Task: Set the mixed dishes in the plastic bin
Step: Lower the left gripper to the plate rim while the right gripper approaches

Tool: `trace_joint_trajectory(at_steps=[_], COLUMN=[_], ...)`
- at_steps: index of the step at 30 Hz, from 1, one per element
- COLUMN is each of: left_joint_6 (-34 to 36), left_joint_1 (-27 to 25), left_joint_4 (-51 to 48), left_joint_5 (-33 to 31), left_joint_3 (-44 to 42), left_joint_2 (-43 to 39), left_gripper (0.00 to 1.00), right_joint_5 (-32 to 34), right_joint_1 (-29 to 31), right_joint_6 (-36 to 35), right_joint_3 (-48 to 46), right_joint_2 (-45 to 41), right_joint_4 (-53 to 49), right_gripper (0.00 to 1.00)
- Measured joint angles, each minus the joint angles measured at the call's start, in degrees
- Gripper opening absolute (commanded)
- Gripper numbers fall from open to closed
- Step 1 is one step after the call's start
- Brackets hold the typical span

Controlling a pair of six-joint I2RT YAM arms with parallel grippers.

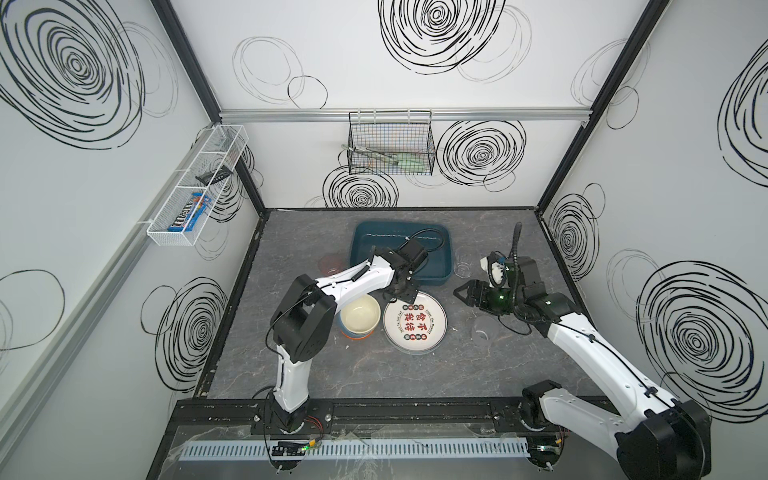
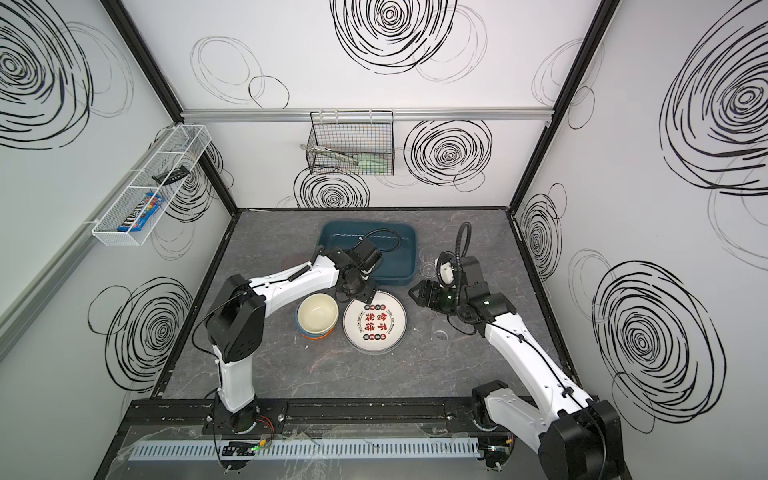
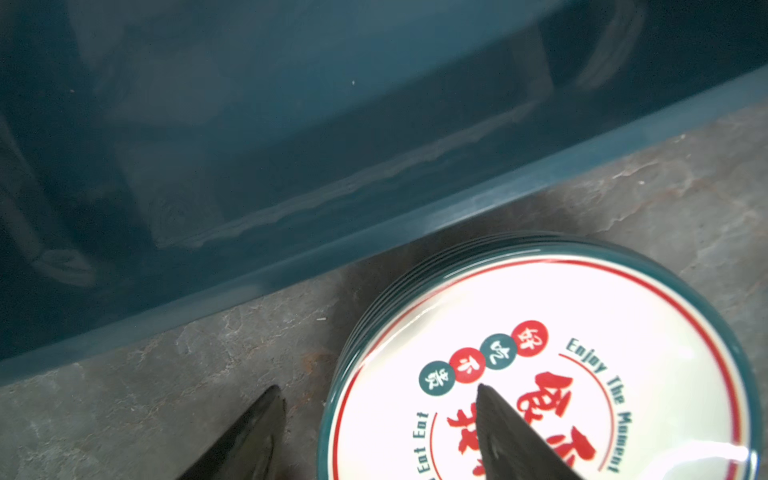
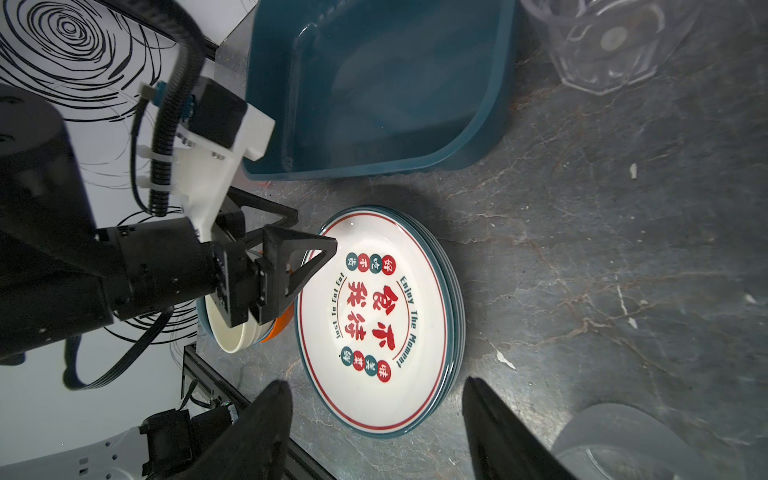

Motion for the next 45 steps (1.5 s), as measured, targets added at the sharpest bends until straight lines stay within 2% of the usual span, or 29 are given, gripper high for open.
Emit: trace_joint_trajectory(at_steps=[7,23,30,39,45], left_joint_6=[0.0,0.0,-0.1,-1.0,-2.0], left_joint_1=[0.5,2.1,2.1,2.2,2.1], left_joint_4=[0.1,2.2,2.9,4.7,6.1], left_joint_5=[0.9,6.0,7.6,10.2,11.7], left_joint_3=[0.0,-2.2,-4.2,-5.2,-6.3], left_joint_2=[0.4,2.1,2.4,2.3,1.5], left_gripper=[0.82,0.81,0.73,0.7,0.7], right_joint_5=[-0.5,-3.2,-3.8,-4.7,-3.8], right_joint_1=[-0.9,-2.3,-2.3,-0.4,3.0], right_joint_6=[0.0,0.0,0.0,-0.2,-0.5], right_joint_3=[0.0,-1.4,-2.2,-3.3,-3.4], right_joint_2=[-1.2,-1.6,-1.6,1.5,4.6], right_joint_4=[0.0,0.1,0.2,-0.4,-0.8], right_gripper=[0.7,0.7,0.7,0.58,0.57])
